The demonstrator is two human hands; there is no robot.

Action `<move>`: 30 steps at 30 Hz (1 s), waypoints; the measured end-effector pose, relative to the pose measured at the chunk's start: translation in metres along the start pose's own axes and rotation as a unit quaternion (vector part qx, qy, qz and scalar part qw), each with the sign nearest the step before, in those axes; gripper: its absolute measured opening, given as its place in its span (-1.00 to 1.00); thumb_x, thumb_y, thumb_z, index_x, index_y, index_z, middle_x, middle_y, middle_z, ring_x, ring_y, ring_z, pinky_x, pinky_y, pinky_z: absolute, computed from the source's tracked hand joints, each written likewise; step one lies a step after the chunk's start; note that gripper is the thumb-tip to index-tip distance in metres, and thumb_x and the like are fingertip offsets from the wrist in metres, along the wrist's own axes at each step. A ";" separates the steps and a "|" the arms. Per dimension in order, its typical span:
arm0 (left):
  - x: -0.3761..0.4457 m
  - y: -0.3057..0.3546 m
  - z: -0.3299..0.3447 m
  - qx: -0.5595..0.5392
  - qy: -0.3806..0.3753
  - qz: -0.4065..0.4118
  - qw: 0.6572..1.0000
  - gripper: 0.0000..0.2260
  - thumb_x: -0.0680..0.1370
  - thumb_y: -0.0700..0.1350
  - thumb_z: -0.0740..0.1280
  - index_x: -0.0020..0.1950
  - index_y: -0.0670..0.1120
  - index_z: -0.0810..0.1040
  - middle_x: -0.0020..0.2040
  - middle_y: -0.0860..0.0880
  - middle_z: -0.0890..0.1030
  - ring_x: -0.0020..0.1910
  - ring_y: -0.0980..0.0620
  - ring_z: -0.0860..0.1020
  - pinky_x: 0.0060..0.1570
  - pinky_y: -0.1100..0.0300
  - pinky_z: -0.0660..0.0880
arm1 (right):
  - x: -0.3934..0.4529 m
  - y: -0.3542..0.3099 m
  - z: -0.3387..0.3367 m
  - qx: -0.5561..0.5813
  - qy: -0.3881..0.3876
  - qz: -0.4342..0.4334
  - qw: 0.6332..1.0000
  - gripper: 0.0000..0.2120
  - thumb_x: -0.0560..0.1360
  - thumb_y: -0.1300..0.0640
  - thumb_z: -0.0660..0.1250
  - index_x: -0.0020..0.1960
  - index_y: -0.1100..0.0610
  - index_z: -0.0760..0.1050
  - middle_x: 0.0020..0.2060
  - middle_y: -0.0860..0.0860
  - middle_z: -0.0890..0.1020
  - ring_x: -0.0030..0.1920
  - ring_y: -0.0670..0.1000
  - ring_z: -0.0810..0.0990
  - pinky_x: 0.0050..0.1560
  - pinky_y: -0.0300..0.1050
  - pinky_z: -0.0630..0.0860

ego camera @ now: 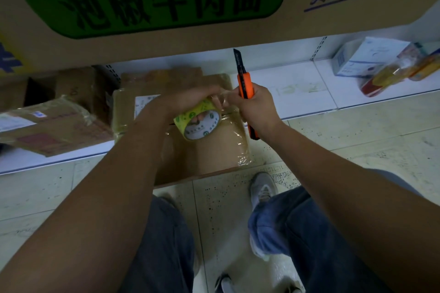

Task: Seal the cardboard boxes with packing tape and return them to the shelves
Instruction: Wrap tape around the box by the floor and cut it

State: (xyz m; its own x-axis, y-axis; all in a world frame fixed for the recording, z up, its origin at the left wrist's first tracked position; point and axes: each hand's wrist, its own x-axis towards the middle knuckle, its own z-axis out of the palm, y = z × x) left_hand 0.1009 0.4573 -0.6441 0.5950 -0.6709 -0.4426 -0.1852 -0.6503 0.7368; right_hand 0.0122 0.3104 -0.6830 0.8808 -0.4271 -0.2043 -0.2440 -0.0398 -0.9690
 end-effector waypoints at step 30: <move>-0.052 -0.058 0.036 0.079 0.209 -0.043 0.974 -0.63 0.45 0.04 0.47 0.12 -0.05 0.40 -0.03 0.01 0.54 -0.06 0.03 0.52 -0.14 0.18 0.35 | 0.003 0.046 0.006 -0.028 0.061 0.125 0.990 -0.70 0.46 -0.02 0.44 -0.14 0.25 0.58 -0.17 0.21 0.69 -0.10 0.20 0.70 0.03 0.21 0.63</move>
State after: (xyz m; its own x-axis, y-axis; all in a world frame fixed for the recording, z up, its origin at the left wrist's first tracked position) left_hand 0.0528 0.5172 -0.6828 0.8734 -0.4301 -0.2283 -0.2192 -0.7659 0.6045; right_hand 0.0061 0.3127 -0.7295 0.7355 -0.5352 -0.4154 -0.4736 0.0323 -0.8801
